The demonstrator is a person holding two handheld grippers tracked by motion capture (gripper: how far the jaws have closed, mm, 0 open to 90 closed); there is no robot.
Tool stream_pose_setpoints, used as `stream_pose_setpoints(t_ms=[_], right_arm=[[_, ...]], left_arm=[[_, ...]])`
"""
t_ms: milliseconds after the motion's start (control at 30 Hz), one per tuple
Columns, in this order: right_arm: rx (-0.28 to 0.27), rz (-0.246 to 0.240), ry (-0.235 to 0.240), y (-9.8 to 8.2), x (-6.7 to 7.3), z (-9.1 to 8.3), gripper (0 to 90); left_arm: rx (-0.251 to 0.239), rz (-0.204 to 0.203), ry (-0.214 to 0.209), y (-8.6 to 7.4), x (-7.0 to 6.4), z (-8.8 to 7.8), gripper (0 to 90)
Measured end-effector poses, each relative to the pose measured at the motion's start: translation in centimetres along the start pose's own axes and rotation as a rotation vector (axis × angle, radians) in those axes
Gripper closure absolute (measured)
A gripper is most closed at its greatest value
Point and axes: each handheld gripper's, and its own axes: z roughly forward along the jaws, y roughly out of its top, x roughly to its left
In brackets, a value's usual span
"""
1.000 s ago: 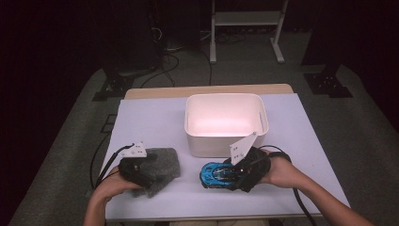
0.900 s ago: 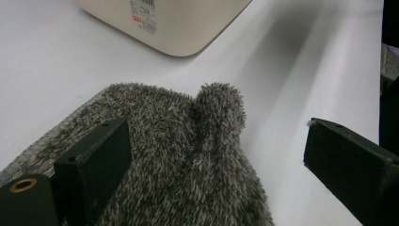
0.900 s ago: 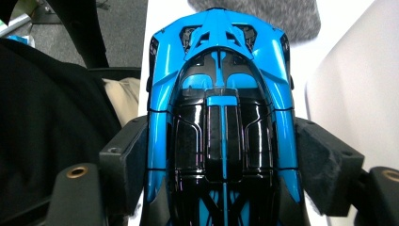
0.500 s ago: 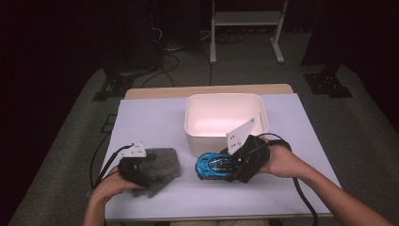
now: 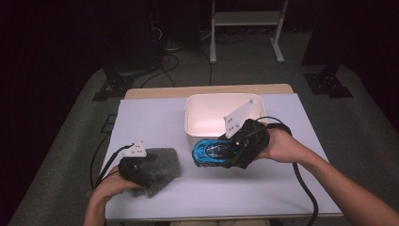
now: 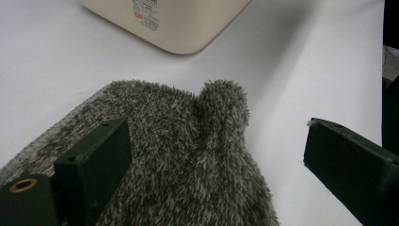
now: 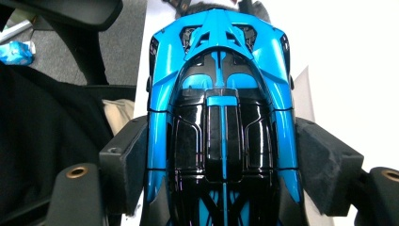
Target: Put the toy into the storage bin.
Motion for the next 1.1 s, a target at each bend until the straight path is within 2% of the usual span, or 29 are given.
stream_pose_setpoints(t_ms=[167, 667, 867, 1100], right_arm=[[-0.002, -0.008, -0.01, 0.9, -0.9, -1.0, 25.1], [0.004, 0.024, -0.044, 1.8, -4.4, -3.2, 25.1], [0.021, 0.039, -0.052, 2.0, -5.8, -3.5, 25.1], [0.03, 0.062, -0.059, 1.4, -7.6, -3.1, 25.1]], left_arm=[[0.0, -0.004, 0.001, -0.1, 0.1, -0.1, 7.7], [-0.004, -0.009, 0.002, -0.2, 0.2, -0.2, 7.7], [-0.005, -0.007, 0.004, -0.2, 0.2, -0.2, 7.7], [0.001, -0.006, 0.002, -0.2, 0.2, -0.1, 7.7]])
